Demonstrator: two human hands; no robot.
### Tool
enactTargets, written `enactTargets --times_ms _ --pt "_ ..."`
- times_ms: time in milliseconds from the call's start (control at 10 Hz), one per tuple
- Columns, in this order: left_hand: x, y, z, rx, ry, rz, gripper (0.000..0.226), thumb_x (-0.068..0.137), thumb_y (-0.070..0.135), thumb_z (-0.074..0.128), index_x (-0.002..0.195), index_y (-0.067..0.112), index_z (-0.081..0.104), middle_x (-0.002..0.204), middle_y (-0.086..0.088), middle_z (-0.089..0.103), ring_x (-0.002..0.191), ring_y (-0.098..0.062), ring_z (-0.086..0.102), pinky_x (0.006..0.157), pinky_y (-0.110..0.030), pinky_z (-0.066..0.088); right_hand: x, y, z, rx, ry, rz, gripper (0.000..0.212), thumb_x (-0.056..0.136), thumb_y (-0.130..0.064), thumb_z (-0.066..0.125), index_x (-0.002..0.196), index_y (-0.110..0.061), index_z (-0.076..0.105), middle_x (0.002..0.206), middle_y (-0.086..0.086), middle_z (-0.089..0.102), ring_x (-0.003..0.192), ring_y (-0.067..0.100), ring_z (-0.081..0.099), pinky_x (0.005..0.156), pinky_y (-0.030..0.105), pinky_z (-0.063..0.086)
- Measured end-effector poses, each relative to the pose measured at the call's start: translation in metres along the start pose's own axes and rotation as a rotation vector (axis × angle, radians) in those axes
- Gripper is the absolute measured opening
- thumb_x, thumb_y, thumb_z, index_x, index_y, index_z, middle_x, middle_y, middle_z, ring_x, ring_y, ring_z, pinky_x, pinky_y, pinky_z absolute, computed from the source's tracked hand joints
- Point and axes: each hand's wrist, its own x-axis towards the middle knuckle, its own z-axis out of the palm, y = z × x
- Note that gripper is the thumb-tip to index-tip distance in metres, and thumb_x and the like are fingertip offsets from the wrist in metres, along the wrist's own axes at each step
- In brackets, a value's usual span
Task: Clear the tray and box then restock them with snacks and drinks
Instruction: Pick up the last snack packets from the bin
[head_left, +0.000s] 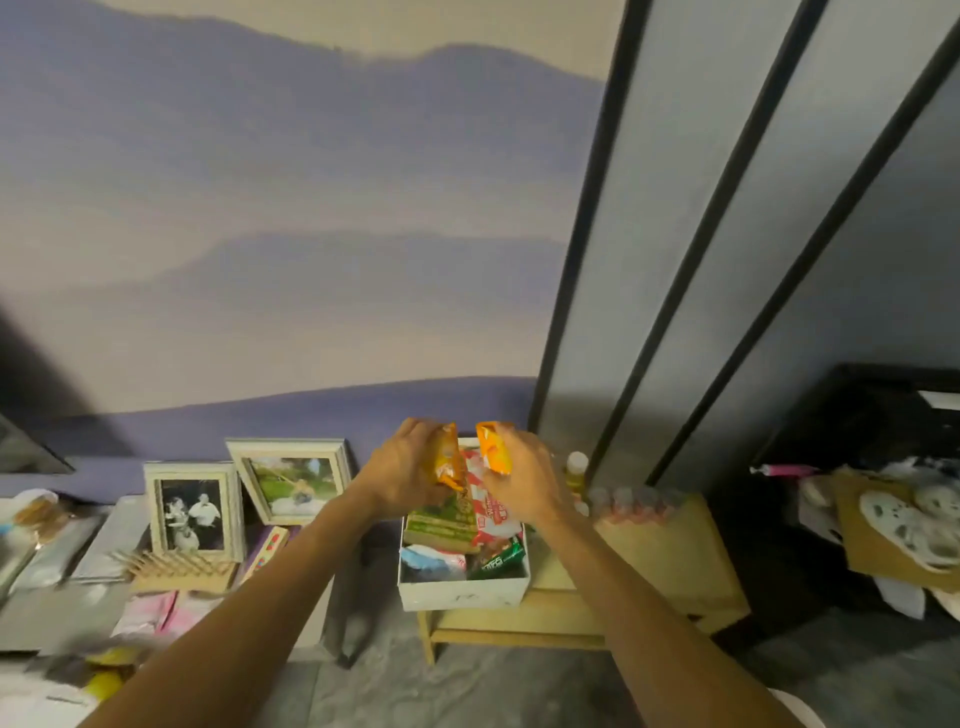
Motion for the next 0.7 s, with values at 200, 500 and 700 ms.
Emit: enactTargets --times_ms 200,500,700 --pt "0.025 -0.065 0.097 0.136 -0.173 -0.125 0.103 0.076 0.060 0.083 0.157 0.035 0.024 0.160 -0.001 0.038 0.122 -0.029 0.064 0.100 -0.041 0.053 -0.007 0.059 0.119 0.041 -0.123 0.031 0.055 0.102 -0.050 0.064 0.151 -0.031 0.047 0.142 -0.002 0.062 0.116 0.018 0.067 0.096 0.036 0.061" --pt "0.030 -0.130 0.179 0.178 -0.177 -0.101 0.100 0.081 0.074 0.069 0.160 0.037 0.020 0.165 0.009 0.024 0.128 -0.029 0.062 0.100 -0.045 0.056 -0.007 0.092 0.219 -0.120 -0.075 0.004 0.067 0.108 -0.067 0.032 0.159 -0.024 0.040 0.162 0.010 0.048 0.152 0.035 0.040 0.121 0.055 0.041" --pt "0.030 -0.133 0.173 0.170 -0.223 -0.072 0.108 0.079 0.076 0.070 0.162 0.039 0.011 0.169 0.008 0.015 0.141 -0.028 0.051 0.110 -0.047 0.051 -0.008 0.099 0.218 -0.186 -0.222 -0.003 0.076 0.105 -0.072 0.028 0.169 -0.032 0.019 0.177 0.001 0.020 0.163 0.031 0.015 0.126 0.058 0.029"
